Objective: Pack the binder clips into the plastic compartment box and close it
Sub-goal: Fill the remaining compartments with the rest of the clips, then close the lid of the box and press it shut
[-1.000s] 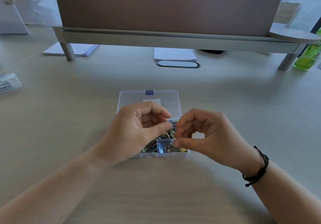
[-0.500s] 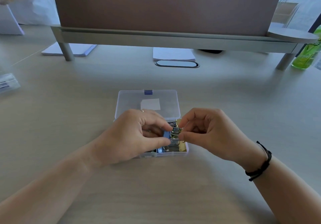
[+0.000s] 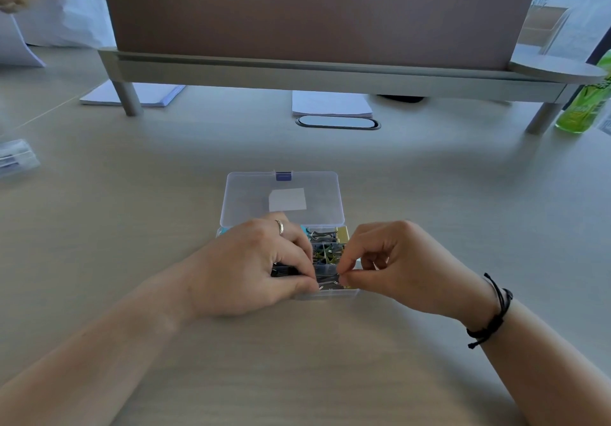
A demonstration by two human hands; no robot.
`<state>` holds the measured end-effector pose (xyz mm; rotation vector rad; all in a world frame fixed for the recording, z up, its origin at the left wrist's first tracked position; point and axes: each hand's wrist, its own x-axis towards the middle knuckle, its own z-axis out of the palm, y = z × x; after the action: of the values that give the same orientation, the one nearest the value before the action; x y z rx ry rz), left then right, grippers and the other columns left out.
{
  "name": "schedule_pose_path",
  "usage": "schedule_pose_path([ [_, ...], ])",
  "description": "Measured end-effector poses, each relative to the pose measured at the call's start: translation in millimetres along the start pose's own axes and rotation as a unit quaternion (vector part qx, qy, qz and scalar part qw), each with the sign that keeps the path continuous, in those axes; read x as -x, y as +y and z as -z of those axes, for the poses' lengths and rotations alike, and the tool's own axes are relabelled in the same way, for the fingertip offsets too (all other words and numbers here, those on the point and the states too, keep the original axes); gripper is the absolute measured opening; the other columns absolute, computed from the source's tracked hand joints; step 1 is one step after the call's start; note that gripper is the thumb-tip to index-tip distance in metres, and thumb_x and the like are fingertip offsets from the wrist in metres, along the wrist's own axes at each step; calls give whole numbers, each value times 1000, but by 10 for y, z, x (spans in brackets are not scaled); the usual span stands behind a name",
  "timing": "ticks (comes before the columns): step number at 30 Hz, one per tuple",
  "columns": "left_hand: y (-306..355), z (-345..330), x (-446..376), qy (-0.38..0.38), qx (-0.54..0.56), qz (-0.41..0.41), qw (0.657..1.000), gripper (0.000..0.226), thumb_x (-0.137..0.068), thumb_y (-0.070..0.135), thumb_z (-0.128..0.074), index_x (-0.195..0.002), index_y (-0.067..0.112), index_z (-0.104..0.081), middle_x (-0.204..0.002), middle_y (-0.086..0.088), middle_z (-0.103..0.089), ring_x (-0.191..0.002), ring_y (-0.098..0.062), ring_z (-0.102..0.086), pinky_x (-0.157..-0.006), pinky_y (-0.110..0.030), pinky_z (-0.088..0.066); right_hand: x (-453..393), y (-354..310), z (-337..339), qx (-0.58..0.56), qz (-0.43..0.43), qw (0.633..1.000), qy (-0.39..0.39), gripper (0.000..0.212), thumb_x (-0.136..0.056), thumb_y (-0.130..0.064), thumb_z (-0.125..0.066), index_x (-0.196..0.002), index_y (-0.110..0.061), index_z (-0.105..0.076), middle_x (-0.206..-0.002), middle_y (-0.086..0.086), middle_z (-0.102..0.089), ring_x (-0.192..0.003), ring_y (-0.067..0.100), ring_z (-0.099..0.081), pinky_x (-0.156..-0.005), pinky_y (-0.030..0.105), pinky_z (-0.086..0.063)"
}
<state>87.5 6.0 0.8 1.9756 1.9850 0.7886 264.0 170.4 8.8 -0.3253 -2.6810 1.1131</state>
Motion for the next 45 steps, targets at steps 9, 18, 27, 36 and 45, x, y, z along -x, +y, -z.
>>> schedule_pose_path([
  [9,-14,-10,3,-9,-46,-15,999,18,-87,47,-64,-97,40,-77,-99,23,-59,-102,-3,-53,-79,-18,-45,-27,55,-54,-3,-2,1000,6,12,-74,-17,-82,-75,-27,-76,-67,-2,-66,-55,5,-51,-57,18,-44],
  [18,-45,2,-10,-26,-68,-23,997,15,-90,48,-64,-100,44,-75,-104,22,-50,-108,-3,-41,-85,-12,-36,-28,54,-30,-107,-29,994,-11,9,-72,-14,-85,-76,-19,-77,-68,3,-71,-58,8,-58,-59,26,-47],
  [27,-34,115,38,49,66,48,995,29,-79,51,-73,-107,47,-71,-102,17,-57,-109,-7,-49,-89,-15,-41,-107,164,-86,-188,-68,967,161,13,-80,-18,-77,-90,-25,-74,-78,-7,-70,-57,11,-50,-53,22,-41],
  [36,-868,388,84,190,131,327,916,42,-90,31,-71,-128,26,-54,-113,4,-62,-98,-7,-62,-85,-29,-51,-577,267,-185,-164,-229,937,208,27,-90,-20,-67,-116,-20,-59,-95,0,-72,-45,6,-59,-46,21,-49],
  [45,-972,417,-160,267,232,309,883,72,-84,10,-77,-144,26,-41,-96,4,-75,-90,-15,-70,-81,-28,-55,-905,236,-277,-160,-208,936,236,32,-89,-11,-68,-121,-14,-63,-88,4,-72,-71,17,-69,-73,42,-60],
])
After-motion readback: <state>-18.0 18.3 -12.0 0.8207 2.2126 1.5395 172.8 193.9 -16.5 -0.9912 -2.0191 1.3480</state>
